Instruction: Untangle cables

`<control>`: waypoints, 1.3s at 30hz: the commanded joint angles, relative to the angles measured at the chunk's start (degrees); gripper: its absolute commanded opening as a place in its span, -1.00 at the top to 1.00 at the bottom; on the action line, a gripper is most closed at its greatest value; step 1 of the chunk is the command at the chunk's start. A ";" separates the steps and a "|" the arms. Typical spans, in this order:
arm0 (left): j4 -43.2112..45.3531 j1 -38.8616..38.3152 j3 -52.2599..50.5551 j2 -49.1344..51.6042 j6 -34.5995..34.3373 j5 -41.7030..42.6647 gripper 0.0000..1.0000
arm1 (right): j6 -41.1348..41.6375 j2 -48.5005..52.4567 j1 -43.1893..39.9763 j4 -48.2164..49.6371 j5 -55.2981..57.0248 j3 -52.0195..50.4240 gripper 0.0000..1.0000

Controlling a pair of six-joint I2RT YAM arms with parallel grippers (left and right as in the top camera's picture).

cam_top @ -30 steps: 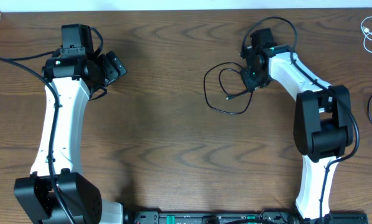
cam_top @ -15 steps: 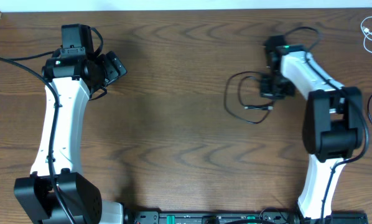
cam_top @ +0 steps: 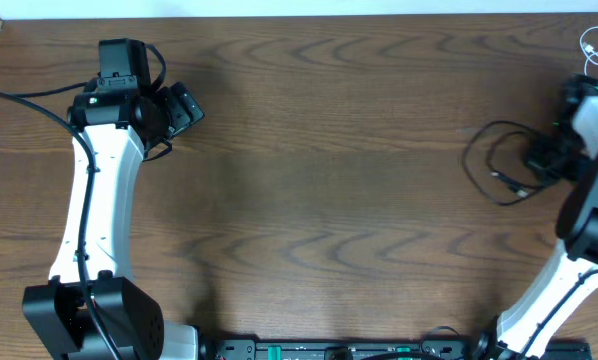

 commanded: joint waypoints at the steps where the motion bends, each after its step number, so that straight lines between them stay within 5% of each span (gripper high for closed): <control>1: -0.20 0.24 -0.22 -0.90 -0.11 0.07 -0.93 | 0.50 1.97 -4.72 5.84 0.94 -1.49 0.98; 10: -0.20 0.24 -0.22 -0.90 -0.11 0.07 -0.93 | -1.49 2.01 -9.99 34.49 -4.76 -1.49 0.98; 22: -0.20 0.24 -0.22 -0.90 -0.11 0.07 -0.93 | -4.48 3.19 -10.60 46.29 5.31 -1.49 0.97; 23: -0.20 0.24 -0.22 -0.90 -0.11 0.07 -0.93 | -5.90 3.13 -10.62 46.62 5.29 -1.38 0.92; 29: -0.20 0.24 -0.22 -0.90 -0.11 0.07 -0.93 | -14.58 -0.28 -9.68 43.08 2.25 -0.46 -0.22; 39: -0.20 0.24 -0.22 -0.90 -0.11 0.07 -0.93 | -14.75 -16.59 -4.13 35.74 -13.62 -0.39 -0.99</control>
